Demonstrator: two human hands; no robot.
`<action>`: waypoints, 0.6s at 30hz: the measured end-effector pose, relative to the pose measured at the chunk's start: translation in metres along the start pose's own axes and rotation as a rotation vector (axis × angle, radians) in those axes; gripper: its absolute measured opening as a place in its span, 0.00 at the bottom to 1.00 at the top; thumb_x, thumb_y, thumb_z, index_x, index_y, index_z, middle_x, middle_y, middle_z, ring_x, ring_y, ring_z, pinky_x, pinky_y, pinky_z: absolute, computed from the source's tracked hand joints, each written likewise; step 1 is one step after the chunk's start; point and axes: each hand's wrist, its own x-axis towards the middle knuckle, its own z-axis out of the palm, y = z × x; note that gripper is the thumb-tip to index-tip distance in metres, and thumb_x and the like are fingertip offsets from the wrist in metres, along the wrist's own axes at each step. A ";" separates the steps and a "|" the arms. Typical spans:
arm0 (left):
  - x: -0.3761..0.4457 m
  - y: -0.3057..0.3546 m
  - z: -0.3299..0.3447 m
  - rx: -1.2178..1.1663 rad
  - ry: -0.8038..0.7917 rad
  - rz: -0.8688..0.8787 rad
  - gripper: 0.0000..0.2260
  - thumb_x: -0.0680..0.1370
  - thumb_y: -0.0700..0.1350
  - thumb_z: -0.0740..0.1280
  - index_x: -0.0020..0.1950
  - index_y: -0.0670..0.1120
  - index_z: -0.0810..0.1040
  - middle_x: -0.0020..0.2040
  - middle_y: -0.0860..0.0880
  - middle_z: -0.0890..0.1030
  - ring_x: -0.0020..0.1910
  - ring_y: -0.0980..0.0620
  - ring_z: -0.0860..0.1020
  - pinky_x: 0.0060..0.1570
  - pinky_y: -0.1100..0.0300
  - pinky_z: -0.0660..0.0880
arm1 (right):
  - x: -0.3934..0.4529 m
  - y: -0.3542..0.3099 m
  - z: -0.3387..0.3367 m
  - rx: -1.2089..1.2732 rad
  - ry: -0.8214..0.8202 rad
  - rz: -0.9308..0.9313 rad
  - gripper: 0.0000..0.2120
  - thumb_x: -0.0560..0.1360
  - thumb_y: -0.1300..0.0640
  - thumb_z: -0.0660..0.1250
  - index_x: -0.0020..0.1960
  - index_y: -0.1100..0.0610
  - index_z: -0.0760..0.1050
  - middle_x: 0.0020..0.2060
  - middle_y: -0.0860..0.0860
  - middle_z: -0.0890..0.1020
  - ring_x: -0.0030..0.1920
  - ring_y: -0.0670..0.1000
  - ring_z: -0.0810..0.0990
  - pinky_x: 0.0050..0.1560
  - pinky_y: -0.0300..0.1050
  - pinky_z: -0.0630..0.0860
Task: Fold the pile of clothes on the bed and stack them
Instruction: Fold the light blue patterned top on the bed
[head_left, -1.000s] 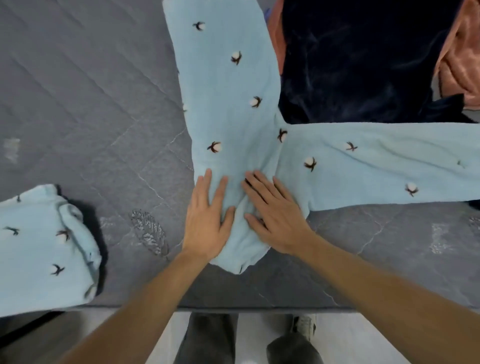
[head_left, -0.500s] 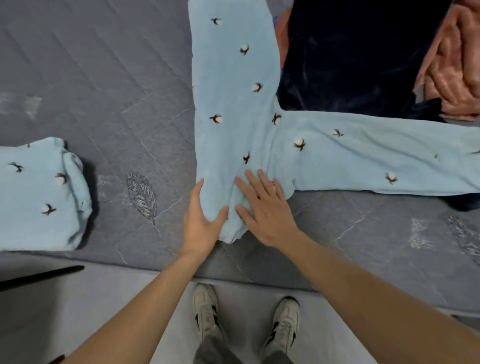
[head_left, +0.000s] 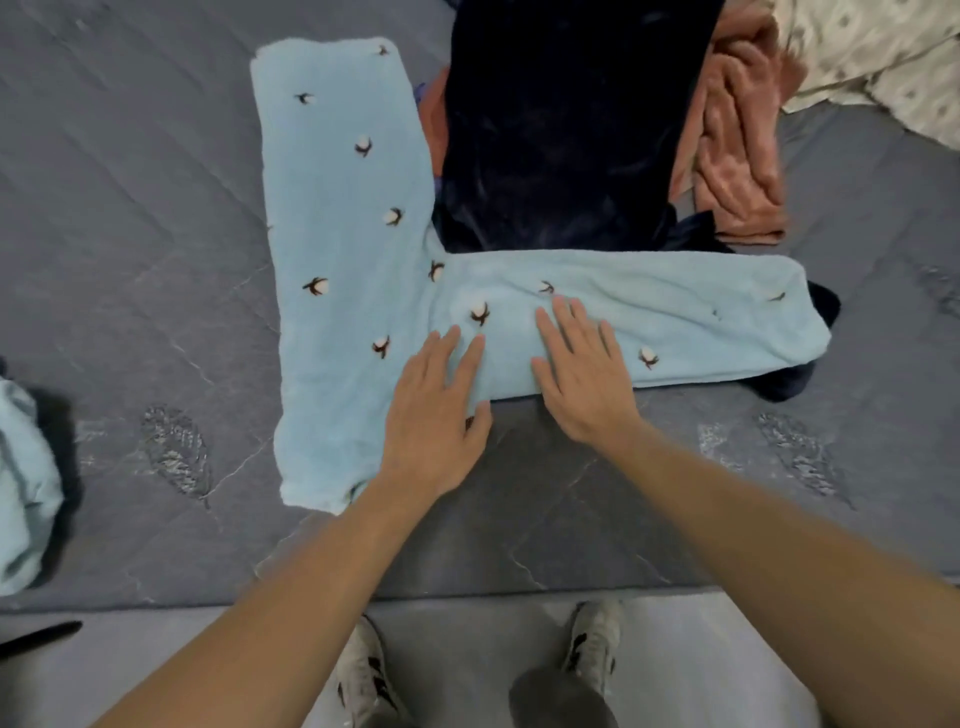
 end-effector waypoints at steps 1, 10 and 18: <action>0.012 0.013 0.010 -0.007 -0.037 0.014 0.30 0.86 0.54 0.58 0.86 0.49 0.54 0.85 0.44 0.54 0.84 0.43 0.51 0.82 0.45 0.54 | 0.001 0.021 -0.005 -0.016 0.001 0.018 0.29 0.87 0.44 0.47 0.85 0.53 0.49 0.85 0.52 0.48 0.85 0.54 0.44 0.83 0.60 0.46; 0.102 0.148 0.113 0.039 -0.190 0.079 0.35 0.84 0.64 0.55 0.86 0.51 0.48 0.86 0.47 0.42 0.85 0.46 0.41 0.83 0.45 0.44 | 0.004 0.208 -0.050 0.102 0.138 0.290 0.37 0.83 0.41 0.62 0.84 0.56 0.54 0.83 0.59 0.55 0.82 0.62 0.55 0.81 0.60 0.55; 0.124 0.232 0.154 0.032 -0.122 0.055 0.42 0.82 0.65 0.59 0.86 0.46 0.42 0.85 0.42 0.38 0.84 0.42 0.36 0.83 0.42 0.46 | 0.031 0.299 -0.079 0.597 -0.021 0.354 0.40 0.72 0.44 0.79 0.79 0.53 0.66 0.72 0.58 0.73 0.73 0.60 0.71 0.73 0.59 0.69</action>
